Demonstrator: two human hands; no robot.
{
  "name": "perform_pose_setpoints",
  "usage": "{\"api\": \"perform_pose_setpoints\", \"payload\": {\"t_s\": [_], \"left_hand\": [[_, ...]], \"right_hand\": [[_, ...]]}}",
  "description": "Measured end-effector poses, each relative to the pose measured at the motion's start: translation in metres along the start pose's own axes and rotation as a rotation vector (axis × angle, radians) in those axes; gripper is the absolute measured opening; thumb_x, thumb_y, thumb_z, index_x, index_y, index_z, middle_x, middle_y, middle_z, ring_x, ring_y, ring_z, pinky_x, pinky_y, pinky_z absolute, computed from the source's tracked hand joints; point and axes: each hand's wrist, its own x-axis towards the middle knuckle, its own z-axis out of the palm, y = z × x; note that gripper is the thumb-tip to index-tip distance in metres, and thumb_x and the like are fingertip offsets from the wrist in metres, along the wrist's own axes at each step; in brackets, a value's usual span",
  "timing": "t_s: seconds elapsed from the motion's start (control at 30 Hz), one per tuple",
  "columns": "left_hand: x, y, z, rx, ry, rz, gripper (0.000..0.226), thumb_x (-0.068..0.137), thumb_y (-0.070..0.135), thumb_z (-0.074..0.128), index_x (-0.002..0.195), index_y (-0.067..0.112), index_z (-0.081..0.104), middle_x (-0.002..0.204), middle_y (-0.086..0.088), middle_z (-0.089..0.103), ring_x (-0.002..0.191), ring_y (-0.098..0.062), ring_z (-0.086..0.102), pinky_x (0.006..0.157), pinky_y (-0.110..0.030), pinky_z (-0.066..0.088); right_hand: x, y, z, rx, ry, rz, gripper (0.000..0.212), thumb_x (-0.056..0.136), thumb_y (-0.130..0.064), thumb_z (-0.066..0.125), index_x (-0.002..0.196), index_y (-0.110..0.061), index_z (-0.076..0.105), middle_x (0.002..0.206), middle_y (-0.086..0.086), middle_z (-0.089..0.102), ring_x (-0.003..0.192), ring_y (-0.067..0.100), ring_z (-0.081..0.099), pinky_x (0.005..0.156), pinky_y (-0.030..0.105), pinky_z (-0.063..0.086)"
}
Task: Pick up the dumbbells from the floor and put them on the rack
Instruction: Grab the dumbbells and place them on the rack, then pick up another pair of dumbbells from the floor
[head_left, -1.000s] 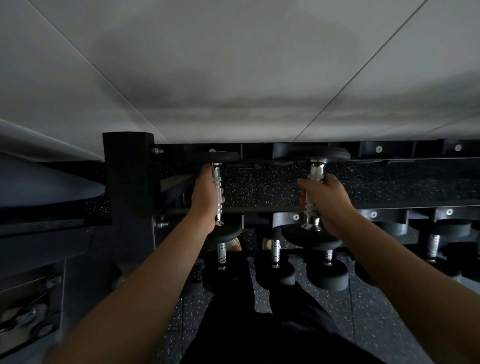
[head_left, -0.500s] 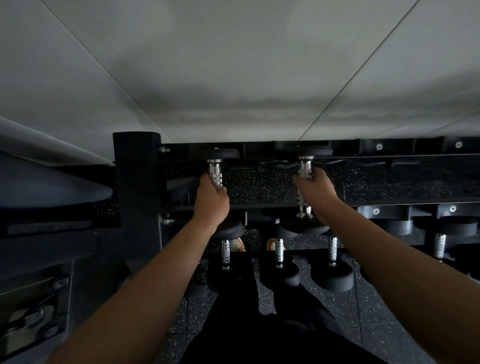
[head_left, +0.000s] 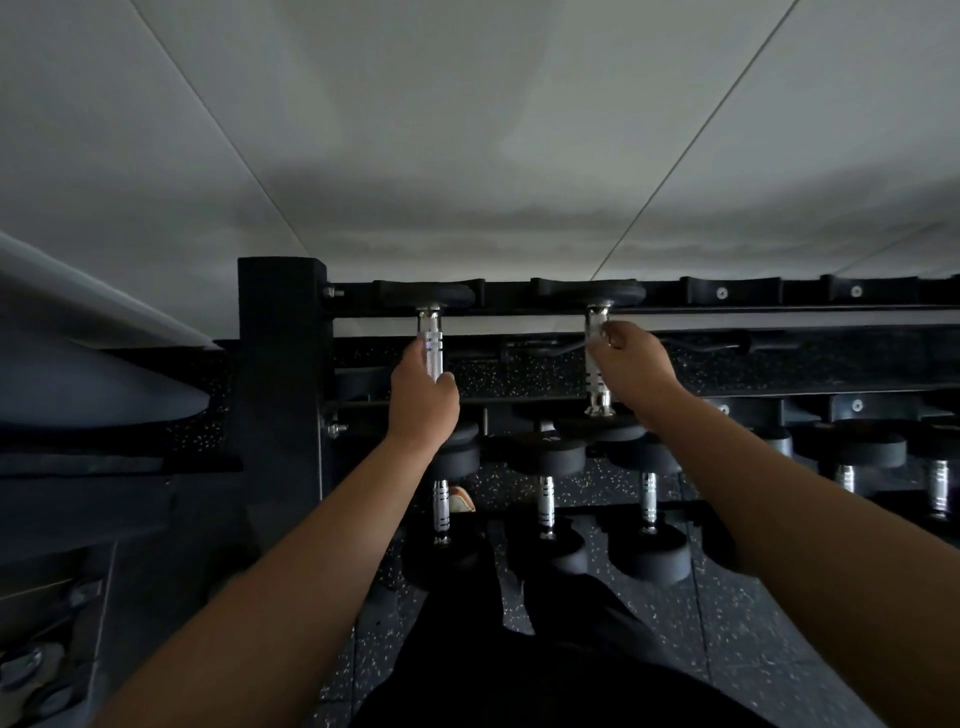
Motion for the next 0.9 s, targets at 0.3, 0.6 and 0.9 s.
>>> {"api": "perform_pose_setpoints", "payload": {"t_s": [0.3,0.6,0.9], "left_hand": [[-0.089,-0.020,-0.019,0.176,0.129,0.172,0.037,0.098,0.019,0.050,0.133,0.009,0.054,0.133,-0.021,0.055,0.123,-0.028,0.051,0.099,-0.031,0.041],[-0.238,-0.114,-0.052,0.257,0.355,0.019,0.055,0.098,0.034,0.052,0.146,0.012,0.040,0.158,-0.016,0.028,0.147,-0.028,0.018,0.118,-0.042,0.020],[-0.388,-0.254,-0.106,0.240,0.548,-0.307,0.053,0.094,0.040,0.056,0.140,0.014,0.049,0.149,-0.013,0.043,0.140,-0.029,0.033,0.113,-0.044,0.029]], "right_hand": [[-0.080,-0.001,0.007,-0.158,-0.152,-0.261,0.051,0.097,-0.043,0.056,0.143,-0.023,0.049,0.139,0.003,0.061,0.088,0.011,0.063,0.065,0.020,0.045],[-0.184,0.020,0.049,-0.335,-0.326,-0.657,0.062,0.095,-0.048,0.056,0.145,-0.013,0.047,0.146,0.013,0.052,0.134,0.031,0.045,0.110,0.040,0.035],[-0.296,0.029,0.140,-0.502,-0.608,-0.872,0.065,0.098,-0.046,0.054,0.152,-0.012,0.038,0.161,0.013,0.030,0.148,0.030,0.021,0.119,0.045,0.022]]}}
